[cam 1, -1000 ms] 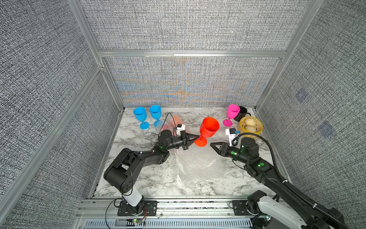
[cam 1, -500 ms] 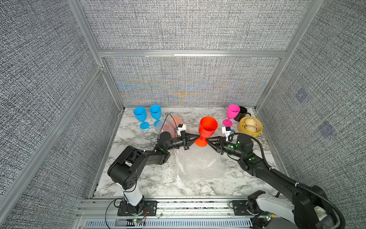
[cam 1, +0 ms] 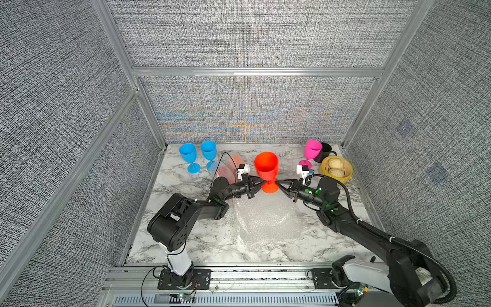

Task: Unpack wine glasses from bubble wrap
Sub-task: Pick up the wine glass from the bubble wrap, then place the wine glass at the center of the board.

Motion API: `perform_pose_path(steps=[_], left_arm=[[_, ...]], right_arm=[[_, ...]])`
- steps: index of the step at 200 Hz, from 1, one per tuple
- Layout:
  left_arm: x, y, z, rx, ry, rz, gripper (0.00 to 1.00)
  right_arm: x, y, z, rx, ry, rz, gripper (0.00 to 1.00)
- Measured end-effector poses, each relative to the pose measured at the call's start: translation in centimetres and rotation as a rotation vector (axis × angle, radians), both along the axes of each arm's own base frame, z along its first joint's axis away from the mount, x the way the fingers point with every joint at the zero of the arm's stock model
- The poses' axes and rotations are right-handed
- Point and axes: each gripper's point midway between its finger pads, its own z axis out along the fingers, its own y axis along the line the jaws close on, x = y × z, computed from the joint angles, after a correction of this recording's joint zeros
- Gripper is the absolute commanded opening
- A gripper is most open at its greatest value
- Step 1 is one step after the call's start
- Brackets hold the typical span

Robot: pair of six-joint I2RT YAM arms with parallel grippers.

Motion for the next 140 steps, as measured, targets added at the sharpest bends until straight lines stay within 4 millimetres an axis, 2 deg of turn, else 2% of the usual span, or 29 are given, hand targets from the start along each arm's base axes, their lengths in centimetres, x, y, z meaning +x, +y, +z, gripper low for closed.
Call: perform_pose_path(steps=[9,29,47,64,85,106,122,140], left_arm=[[-0.2,-0.1,0.2,0.005,-0.007,-0.011,0.56],[-0.3,0.0,1.0,0.026,-0.039,-0.014,0.56],[-0.5,0.3,1.6,0.062,-0.081,-0.011,0.56],[-0.6,0.8,1.4,0.126,-0.111,-0.005,0.56],[-0.7,1.6,1.1,0.235,-0.162,0.013,0.56],[-1.3,2.2,1.8,0.328,-0.246,0.018,0.56],[-1.6,2.5,2.0,0.384,-0.296,0.012,0.56],[-1.6,2.9,1.8,0.452,-0.342,0.009,0.56]], right_arm=[[0.0,-0.1,0.0,0.003,0.005,-0.001,0.00],[0.8,-1.3,0.5,0.007,-0.008,-0.044,0.00],[1.6,-3.3,1.0,0.011,-0.028,-0.105,0.00],[2.7,-5.8,0.8,0.008,-0.030,-0.183,0.00],[4.1,-9.4,-0.8,-0.016,0.000,-0.289,0.00],[5.3,-13.0,-3.0,-0.052,0.038,-0.403,0.00],[6.2,-14.6,-5.2,-0.087,0.079,-0.455,0.00],[7.4,-15.5,-8.0,-0.119,0.138,-0.480,0.00]])
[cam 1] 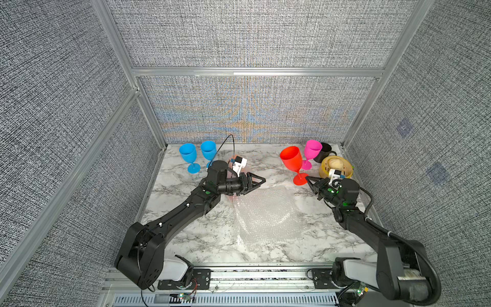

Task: Unpack wine glasses from bubble wrap
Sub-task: Place the wine glass at the center of the board.

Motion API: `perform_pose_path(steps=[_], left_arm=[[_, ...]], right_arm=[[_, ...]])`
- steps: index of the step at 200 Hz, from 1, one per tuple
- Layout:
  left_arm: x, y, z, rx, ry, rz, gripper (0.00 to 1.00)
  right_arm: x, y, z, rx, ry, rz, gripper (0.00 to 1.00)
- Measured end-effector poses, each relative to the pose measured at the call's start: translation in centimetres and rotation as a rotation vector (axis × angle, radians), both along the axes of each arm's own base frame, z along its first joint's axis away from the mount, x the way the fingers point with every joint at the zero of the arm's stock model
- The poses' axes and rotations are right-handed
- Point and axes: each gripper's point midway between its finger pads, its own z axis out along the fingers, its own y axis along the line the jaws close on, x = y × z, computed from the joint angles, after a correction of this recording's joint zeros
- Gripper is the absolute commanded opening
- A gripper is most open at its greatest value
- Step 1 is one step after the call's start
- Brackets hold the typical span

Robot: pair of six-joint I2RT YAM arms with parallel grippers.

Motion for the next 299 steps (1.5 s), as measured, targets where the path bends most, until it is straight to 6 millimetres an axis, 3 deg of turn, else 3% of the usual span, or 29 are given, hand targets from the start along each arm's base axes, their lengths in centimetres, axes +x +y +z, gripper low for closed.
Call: perform_pose_path(steps=[49,106,154,255,299], left_arm=[[-0.4,0.6,-2.4,0.138,-0.058,-0.036,0.56],[-0.5,0.6,-2.5,0.163,-0.097,-0.067,0.57],[-0.4,0.6,-2.7,0.161,-0.091,-0.076,0.56],[0.5,1.1,-2.8,0.121,-0.055,-0.060,0.56],[0.5,1.1,-3.1,0.119,-0.029,-0.058,0.56]], right_arm=[[4.1,-1.1,-6.0,-0.016,0.055,-0.091,0.00],[9.1,-0.1,-8.9,-0.029,-0.004,-0.159,0.00],[11.7,-0.3,-11.6,-0.040,0.013,-0.212,0.00],[12.8,-1.6,-13.3,-0.064,0.038,-0.242,0.00],[12.5,-1.6,-13.3,-0.091,0.051,-0.230,0.08]])
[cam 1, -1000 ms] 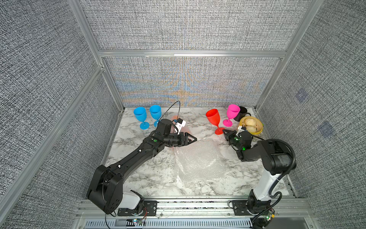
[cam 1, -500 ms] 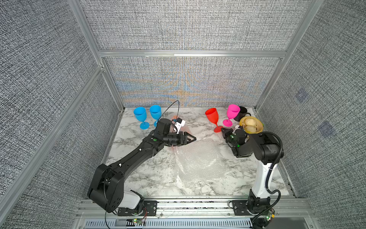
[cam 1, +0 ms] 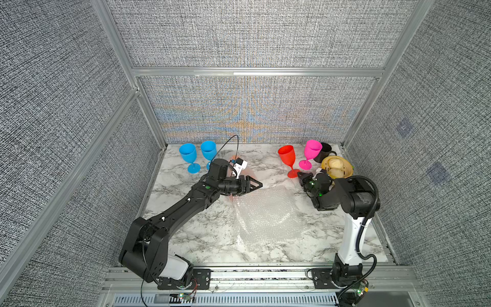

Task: Unpack wine glasses from bubble wrap
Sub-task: Place the wine glass at the center of the board.

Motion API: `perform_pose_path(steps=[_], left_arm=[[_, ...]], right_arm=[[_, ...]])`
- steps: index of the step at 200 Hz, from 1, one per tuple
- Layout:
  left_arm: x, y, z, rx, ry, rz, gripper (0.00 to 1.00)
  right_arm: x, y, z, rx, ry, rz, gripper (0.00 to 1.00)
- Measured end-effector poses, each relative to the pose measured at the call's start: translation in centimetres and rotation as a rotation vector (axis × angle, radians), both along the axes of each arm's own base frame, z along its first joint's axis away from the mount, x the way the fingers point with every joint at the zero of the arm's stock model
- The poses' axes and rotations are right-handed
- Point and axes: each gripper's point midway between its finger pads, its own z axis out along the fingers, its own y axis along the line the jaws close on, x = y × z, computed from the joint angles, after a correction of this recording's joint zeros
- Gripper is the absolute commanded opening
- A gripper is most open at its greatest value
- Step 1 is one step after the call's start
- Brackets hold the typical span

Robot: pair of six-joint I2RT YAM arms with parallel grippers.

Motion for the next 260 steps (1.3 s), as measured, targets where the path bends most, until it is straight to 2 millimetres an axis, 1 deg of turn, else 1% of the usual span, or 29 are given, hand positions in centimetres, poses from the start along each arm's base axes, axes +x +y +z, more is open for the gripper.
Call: perform_pose_path(steps=[16,31,72,96,126,143,161,260], left_arm=[[0.1,0.1,0.1,-0.004,-0.005,0.003,0.56],[0.2,0.1,0.2,-0.008,-0.003,0.006,0.56],[0.2,0.2,0.2,-0.014,-0.001,0.004,0.56],[0.3,0.2,0.3,-0.016,-0.003,0.006,0.56],[0.5,0.3,0.4,-0.023,-0.008,0.008,0.56],[0.6,0.3,0.4,-0.024,-0.009,0.011,0.56],[0.7,0.4,0.4,-0.024,-0.009,0.014,0.56],[1.6,1.1,-0.2,-0.016,0.007,0.041,0.56]], right_arm=[[-0.2,-0.1,-0.3,-0.010,0.014,0.003,0.09],[-0.4,-0.2,-0.9,-0.018,0.042,0.007,0.09],[-0.7,-0.3,-1.5,-0.025,0.069,0.010,0.16],[-0.7,-0.3,-1.6,-0.025,0.073,0.010,0.18],[-0.8,-0.4,-1.6,-0.026,0.076,0.006,0.25],[-0.8,-0.5,-1.7,-0.028,0.083,0.002,0.31],[-1.1,-0.6,-1.7,-0.033,0.095,0.000,0.34],[-3.3,-2.3,-1.4,-0.122,0.196,-0.024,0.41]])
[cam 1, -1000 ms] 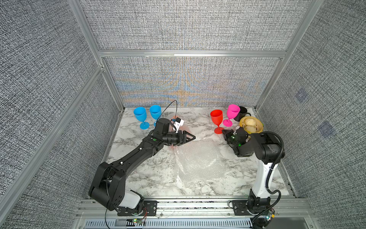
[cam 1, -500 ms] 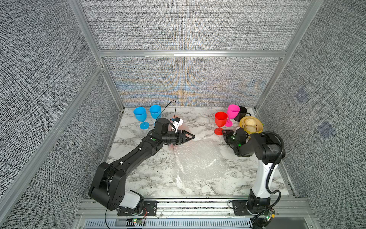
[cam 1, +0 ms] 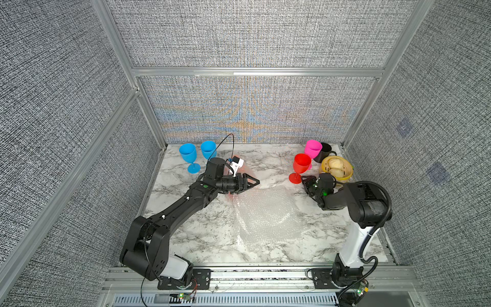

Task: Unpack wine glasses from bubble wrap
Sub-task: Place the wine glass at the center of the board.

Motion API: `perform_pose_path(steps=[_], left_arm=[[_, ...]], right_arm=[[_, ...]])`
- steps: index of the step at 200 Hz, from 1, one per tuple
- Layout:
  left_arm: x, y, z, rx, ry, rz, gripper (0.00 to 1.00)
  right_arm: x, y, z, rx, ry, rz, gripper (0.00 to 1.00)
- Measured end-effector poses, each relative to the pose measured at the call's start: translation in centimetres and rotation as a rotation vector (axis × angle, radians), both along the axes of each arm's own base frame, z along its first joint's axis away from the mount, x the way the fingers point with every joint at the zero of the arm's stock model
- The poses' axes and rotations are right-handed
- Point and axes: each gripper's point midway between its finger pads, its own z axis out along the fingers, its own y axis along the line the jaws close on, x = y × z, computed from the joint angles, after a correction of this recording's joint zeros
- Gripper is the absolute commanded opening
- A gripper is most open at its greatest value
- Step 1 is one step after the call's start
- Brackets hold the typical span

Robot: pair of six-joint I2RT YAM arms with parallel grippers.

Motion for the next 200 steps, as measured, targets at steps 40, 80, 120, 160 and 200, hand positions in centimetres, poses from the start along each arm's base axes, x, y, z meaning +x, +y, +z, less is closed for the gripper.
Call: perform_pose_path(steps=[40,80,120,160,200], left_arm=[[0.2,0.2,-0.1,0.003,0.003,0.007,0.56],[0.2,0.3,-0.3,0.010,0.004,0.011,0.56],[0.2,0.4,-0.6,0.017,0.013,0.013,0.56],[0.3,0.4,-1.0,0.025,0.020,0.016,0.56],[0.7,0.7,-1.3,0.030,0.024,0.030,0.56]], right_arm=[[-1.0,-0.2,-0.2,-0.033,0.039,0.026,0.30],[-1.3,1.3,-1.4,0.026,0.054,0.106,0.09],[-0.3,2.9,-1.6,0.105,0.031,0.161,0.07],[1.3,3.7,-1.4,0.122,0.026,0.174,0.08],[3.9,4.0,-1.3,0.129,0.029,0.166,0.08]])
